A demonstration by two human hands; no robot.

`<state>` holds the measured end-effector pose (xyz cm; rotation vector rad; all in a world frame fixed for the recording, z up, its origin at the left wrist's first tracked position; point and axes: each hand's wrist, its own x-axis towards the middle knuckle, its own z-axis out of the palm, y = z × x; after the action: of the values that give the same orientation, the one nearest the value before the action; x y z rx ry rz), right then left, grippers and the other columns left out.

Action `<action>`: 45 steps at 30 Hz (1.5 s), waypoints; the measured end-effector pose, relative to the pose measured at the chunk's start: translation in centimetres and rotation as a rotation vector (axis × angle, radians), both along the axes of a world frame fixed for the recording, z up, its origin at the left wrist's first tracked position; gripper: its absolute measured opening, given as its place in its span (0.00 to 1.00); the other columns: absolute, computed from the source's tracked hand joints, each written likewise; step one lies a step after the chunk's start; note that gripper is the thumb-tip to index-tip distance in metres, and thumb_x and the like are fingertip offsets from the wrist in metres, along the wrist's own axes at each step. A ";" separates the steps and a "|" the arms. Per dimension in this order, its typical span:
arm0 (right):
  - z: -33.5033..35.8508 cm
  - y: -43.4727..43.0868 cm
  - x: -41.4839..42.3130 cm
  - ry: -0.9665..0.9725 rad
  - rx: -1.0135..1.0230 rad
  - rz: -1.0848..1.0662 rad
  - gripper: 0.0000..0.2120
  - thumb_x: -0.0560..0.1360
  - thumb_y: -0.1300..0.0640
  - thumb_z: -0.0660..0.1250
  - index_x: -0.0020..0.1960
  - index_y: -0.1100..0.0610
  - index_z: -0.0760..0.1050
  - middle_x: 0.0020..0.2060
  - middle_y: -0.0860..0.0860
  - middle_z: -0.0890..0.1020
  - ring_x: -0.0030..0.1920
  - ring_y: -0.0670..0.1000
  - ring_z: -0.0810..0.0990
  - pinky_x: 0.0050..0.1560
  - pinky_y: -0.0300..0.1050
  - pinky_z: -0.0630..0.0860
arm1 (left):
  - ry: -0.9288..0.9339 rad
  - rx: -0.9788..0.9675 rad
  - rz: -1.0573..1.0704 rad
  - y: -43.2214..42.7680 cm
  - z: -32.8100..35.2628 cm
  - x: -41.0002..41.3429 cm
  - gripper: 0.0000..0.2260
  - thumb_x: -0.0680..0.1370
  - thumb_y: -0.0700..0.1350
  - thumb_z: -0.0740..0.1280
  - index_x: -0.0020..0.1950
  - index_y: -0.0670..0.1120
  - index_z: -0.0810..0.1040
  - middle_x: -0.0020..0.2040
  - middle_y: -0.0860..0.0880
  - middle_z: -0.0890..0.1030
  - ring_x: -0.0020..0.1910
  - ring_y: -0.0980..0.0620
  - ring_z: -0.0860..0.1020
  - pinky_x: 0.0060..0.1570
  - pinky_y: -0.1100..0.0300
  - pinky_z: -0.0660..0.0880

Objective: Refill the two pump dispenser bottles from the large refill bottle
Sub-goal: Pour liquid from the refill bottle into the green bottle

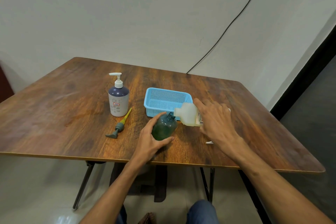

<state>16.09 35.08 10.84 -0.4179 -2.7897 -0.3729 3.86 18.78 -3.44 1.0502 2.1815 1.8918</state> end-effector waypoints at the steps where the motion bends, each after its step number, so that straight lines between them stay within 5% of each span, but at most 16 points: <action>1: 0.0 0.0 0.0 -0.002 -0.003 -0.001 0.38 0.71 0.51 0.75 0.75 0.49 0.60 0.64 0.53 0.76 0.61 0.56 0.77 0.63 0.55 0.70 | 0.001 -0.001 -0.001 0.0 0.1 0.0 0.39 0.68 0.49 0.82 0.74 0.62 0.67 0.71 0.61 0.73 0.69 0.68 0.69 0.63 0.77 0.67; 21: 0.2 0.0 0.0 -0.008 0.003 0.001 0.38 0.71 0.51 0.75 0.75 0.49 0.60 0.64 0.53 0.76 0.62 0.56 0.76 0.63 0.55 0.70 | -0.019 0.005 -0.006 0.0 0.0 0.0 0.40 0.68 0.47 0.82 0.76 0.57 0.68 0.71 0.59 0.74 0.69 0.64 0.71 0.63 0.76 0.67; 27: 0.0 0.2 -0.1 0.000 0.001 0.010 0.37 0.70 0.52 0.76 0.74 0.49 0.61 0.62 0.53 0.77 0.61 0.56 0.77 0.62 0.56 0.70 | -0.019 0.014 0.001 0.0 0.0 0.1 0.39 0.68 0.48 0.83 0.75 0.57 0.69 0.71 0.59 0.74 0.70 0.62 0.71 0.67 0.66 0.70; 45: -0.7 0.3 0.1 0.042 -0.016 0.019 0.39 0.69 0.51 0.76 0.74 0.50 0.62 0.60 0.53 0.78 0.58 0.56 0.78 0.57 0.53 0.72 | -0.008 0.005 -0.002 0.0 0.1 0.1 0.39 0.68 0.49 0.82 0.75 0.59 0.69 0.71 0.60 0.74 0.69 0.65 0.71 0.62 0.76 0.68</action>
<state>16.15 35.37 10.14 -0.3985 -2.7551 -0.3338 3.95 18.75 -3.30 1.0442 2.1718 1.8982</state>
